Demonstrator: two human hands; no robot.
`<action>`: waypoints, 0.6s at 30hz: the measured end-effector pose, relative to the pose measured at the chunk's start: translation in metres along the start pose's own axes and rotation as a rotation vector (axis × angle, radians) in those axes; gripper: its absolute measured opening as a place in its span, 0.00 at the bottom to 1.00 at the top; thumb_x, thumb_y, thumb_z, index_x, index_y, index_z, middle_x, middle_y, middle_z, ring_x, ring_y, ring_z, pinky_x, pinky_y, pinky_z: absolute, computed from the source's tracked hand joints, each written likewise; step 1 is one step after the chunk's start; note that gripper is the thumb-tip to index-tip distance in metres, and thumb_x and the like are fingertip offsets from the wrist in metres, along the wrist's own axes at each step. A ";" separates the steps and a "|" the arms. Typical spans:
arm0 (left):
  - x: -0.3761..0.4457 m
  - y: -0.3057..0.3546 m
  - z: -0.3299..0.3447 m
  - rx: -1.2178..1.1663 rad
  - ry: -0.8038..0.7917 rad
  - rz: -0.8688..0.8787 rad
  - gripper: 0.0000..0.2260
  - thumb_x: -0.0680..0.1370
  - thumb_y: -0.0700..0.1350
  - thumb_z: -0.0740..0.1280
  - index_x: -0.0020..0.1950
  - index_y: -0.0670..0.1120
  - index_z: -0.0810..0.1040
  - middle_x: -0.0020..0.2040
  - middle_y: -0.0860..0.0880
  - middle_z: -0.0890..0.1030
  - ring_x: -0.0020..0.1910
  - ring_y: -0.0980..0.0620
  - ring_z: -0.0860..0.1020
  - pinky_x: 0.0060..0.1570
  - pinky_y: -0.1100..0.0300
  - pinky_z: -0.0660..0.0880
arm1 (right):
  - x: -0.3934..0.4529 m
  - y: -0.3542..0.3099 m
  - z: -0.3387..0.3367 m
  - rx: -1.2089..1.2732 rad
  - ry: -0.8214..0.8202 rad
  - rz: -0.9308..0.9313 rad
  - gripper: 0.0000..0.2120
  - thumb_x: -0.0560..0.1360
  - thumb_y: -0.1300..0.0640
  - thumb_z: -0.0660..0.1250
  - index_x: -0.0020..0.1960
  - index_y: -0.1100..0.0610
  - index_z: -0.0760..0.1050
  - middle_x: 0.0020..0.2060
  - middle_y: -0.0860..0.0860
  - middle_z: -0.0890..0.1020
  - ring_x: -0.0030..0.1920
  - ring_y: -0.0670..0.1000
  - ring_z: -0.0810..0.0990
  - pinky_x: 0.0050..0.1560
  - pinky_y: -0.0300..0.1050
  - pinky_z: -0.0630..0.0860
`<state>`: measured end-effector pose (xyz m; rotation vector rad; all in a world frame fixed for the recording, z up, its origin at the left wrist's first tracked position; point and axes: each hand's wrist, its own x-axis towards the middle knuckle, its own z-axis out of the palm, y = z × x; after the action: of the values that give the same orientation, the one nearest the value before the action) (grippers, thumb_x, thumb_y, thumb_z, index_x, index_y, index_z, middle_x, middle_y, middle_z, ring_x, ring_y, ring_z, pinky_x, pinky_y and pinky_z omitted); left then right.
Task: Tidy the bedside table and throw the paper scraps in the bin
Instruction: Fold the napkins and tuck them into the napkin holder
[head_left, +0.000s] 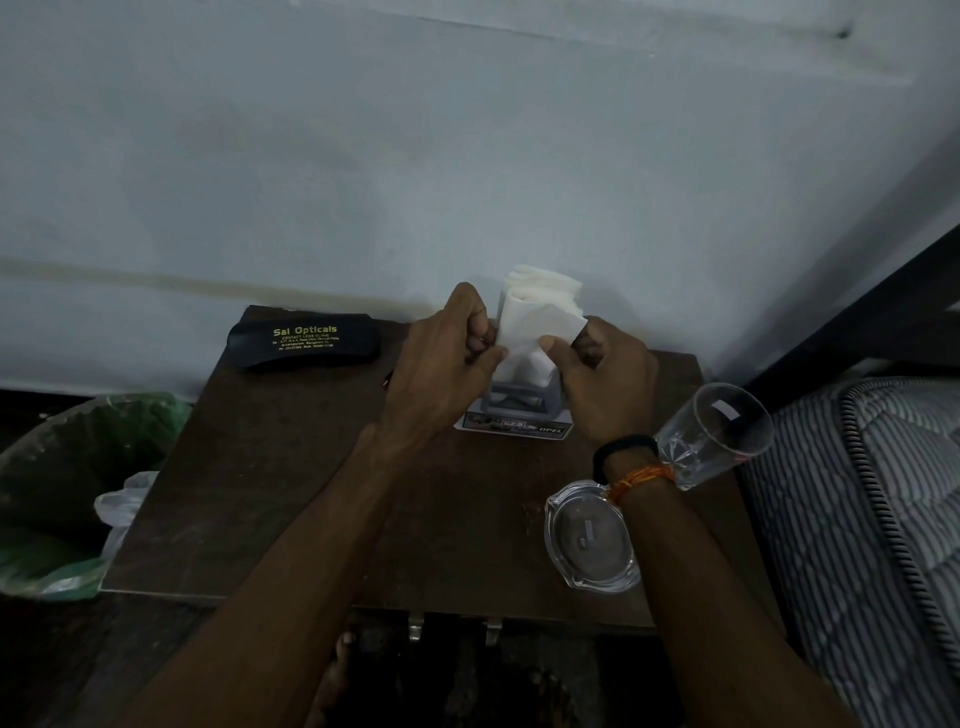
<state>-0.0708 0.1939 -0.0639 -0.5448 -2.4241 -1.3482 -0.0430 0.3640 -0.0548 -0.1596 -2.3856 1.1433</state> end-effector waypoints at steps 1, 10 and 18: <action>0.000 0.000 0.000 -0.004 0.000 -0.002 0.15 0.73 0.41 0.74 0.44 0.45 0.67 0.35 0.48 0.78 0.34 0.53 0.78 0.36 0.50 0.79 | 0.000 0.000 0.000 -0.002 0.003 -0.007 0.08 0.73 0.55 0.73 0.49 0.58 0.83 0.41 0.53 0.86 0.41 0.48 0.83 0.42 0.37 0.77; -0.001 0.000 0.000 -0.018 -0.015 -0.023 0.14 0.73 0.40 0.74 0.44 0.45 0.67 0.36 0.49 0.79 0.34 0.51 0.78 0.37 0.49 0.78 | 0.000 0.002 0.000 -0.031 -0.010 0.002 0.07 0.72 0.55 0.74 0.48 0.57 0.83 0.40 0.52 0.86 0.39 0.44 0.79 0.41 0.36 0.78; -0.001 0.000 -0.002 0.015 -0.003 -0.024 0.16 0.70 0.45 0.75 0.48 0.45 0.69 0.43 0.49 0.77 0.40 0.50 0.75 0.38 0.48 0.76 | -0.003 -0.013 -0.008 -0.013 0.063 0.024 0.19 0.69 0.60 0.73 0.59 0.52 0.77 0.45 0.47 0.83 0.43 0.47 0.82 0.47 0.42 0.81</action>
<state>-0.0696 0.1921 -0.0640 -0.5154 -2.4483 -1.3392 -0.0351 0.3607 -0.0417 -0.2256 -2.3424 1.1174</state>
